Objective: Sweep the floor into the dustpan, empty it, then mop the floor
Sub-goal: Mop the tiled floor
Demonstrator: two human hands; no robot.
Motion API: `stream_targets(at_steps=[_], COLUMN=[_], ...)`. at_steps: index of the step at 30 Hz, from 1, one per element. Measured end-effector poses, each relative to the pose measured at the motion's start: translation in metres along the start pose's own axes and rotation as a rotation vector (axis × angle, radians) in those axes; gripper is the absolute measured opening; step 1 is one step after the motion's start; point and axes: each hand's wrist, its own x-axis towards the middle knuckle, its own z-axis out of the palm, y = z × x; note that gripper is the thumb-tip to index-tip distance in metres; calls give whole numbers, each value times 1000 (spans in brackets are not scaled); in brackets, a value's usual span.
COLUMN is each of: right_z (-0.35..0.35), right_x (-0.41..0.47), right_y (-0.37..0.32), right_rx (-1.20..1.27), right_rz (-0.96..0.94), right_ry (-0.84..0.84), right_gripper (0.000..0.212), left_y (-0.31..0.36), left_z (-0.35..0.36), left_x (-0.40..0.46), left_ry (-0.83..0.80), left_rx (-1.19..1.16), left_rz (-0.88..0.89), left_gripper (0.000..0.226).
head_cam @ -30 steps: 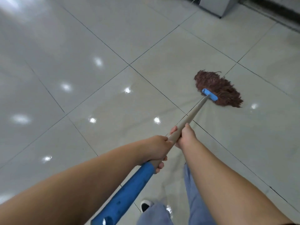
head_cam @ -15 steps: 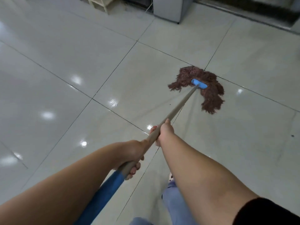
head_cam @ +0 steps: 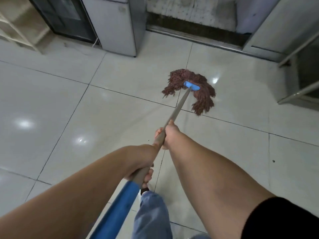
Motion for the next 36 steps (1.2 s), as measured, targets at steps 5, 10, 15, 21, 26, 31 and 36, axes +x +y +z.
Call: stream_targets(at_steps=[5, 10, 15, 21, 26, 31, 36], right_z=[34, 38, 15, -14, -45, -70, -76], right_x=[28, 57, 82, 89, 82, 67, 38], right_y=[-99, -180, -265, -339, -327, -229, -53], right_rx=[18, 8, -62, -35, -91, -110, -160], right_rz=[-21, -15, -36, -159, -211, -181, -150], right_ry=[-6, 3, 22, -4, 11, 40, 53], right_gripper=[54, 51, 51, 44, 39, 42, 42], left_y=[106, 188, 265, 339, 322, 220, 38], left_z=[-25, -15, 17, 52, 88, 98, 71], left_x=[24, 44, 65, 75, 76, 61, 42], left_ry=[18, 53, 10, -71, -78, -106, -87], left_rx=[58, 26, 31, 12, -4, -31, 68], left_rz=[-8, -23, -5, 87, 80, 34, 12], left_gripper=[81, 82, 77, 70, 70, 78, 80])
